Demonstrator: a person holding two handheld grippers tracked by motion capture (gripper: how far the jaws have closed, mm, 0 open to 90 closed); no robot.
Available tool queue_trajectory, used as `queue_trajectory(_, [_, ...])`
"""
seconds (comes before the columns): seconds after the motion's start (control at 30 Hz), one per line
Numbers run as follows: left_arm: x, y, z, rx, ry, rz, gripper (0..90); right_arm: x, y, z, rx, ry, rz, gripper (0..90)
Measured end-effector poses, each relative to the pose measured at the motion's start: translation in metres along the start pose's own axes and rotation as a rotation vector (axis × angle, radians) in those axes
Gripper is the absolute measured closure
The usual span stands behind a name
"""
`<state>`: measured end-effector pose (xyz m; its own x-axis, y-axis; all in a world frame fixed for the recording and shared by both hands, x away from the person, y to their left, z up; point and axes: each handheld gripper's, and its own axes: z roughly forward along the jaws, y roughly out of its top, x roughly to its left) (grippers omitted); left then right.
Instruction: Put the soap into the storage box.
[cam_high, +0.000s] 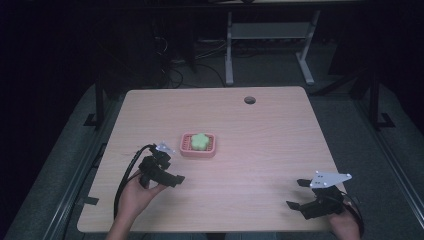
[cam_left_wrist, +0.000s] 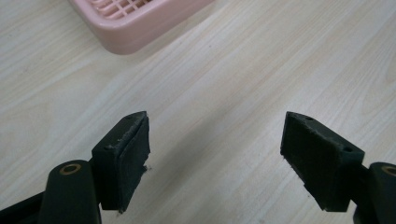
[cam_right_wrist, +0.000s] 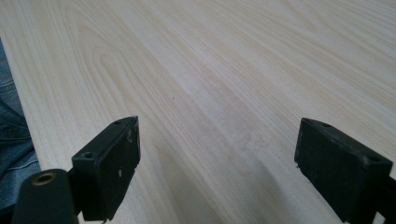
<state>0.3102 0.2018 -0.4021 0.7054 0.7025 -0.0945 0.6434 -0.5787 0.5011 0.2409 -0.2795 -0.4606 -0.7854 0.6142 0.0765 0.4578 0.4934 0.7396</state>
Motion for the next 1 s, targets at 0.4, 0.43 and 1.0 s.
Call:
queue_trajectory(0.4, [-0.003, -0.021, -0.001, -0.005, 0.003, -0.001, 23.4, -0.001, -0.001, 0.000, -0.001, 0.000, 0.004, 13.8])
queue_trajectory(0.43, [-0.003, -0.023, -0.001, -0.011, 0.006, 0.000, 23.4, -0.001, -0.001, 0.000, -0.002, 0.001, 0.004, 13.8])
queue_trajectory(1.0, [-0.008, -0.048, -0.003, -0.043, 0.014, -0.015, 23.4, 0.000, -0.001, 0.000, -0.003, 0.001, 0.003, 13.8])
